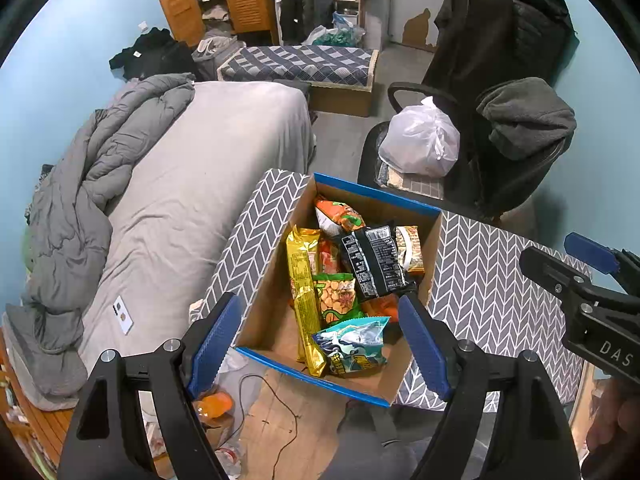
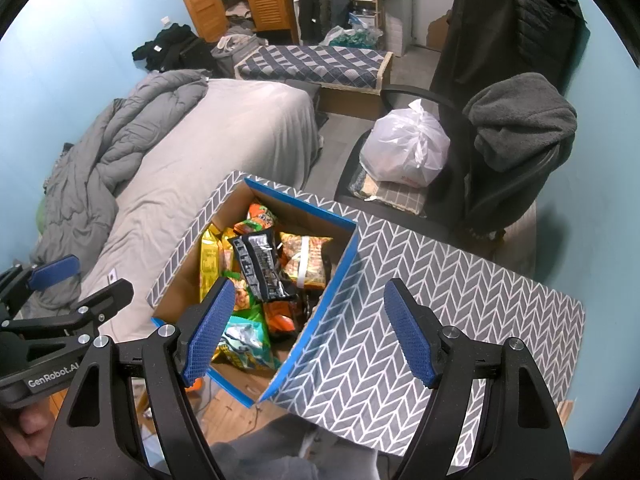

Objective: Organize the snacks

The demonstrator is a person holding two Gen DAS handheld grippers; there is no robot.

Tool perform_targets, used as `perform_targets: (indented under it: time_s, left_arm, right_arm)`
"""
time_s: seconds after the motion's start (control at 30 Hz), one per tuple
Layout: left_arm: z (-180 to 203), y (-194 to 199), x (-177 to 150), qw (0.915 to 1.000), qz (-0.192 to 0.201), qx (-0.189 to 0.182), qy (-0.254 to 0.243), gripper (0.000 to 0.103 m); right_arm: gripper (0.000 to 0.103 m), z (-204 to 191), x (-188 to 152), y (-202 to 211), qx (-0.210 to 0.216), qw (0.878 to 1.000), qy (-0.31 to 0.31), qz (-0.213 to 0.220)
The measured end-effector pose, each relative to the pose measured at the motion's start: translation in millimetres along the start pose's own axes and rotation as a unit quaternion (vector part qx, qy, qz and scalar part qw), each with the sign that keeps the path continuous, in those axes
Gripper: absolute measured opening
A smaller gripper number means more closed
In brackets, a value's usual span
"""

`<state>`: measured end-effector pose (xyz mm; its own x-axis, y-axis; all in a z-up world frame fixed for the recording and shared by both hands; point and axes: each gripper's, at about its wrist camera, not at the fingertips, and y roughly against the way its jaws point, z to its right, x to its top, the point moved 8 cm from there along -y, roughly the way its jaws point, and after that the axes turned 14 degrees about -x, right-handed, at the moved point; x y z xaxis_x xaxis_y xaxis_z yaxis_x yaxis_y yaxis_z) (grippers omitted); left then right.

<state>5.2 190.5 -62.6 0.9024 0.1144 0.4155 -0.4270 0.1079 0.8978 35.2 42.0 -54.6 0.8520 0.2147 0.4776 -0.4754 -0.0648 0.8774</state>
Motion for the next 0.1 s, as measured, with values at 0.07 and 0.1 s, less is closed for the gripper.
perform_targets:
  time_s: [0.07,0.1]
  left_arm:
    - [-0.1,0.0,-0.1,1.0000,0.000,0.000,0.000,0.082]
    - [0.0,-0.1,-0.3,1.0000,0.000,0.001,-0.001,0.082]
  right_arm:
    - [0.076,0.4,0.6,-0.5,0.000,1.000,0.000,0.000]
    - [0.076,0.5,0.5,-0.3,0.001,1.000,0.000,0.000]
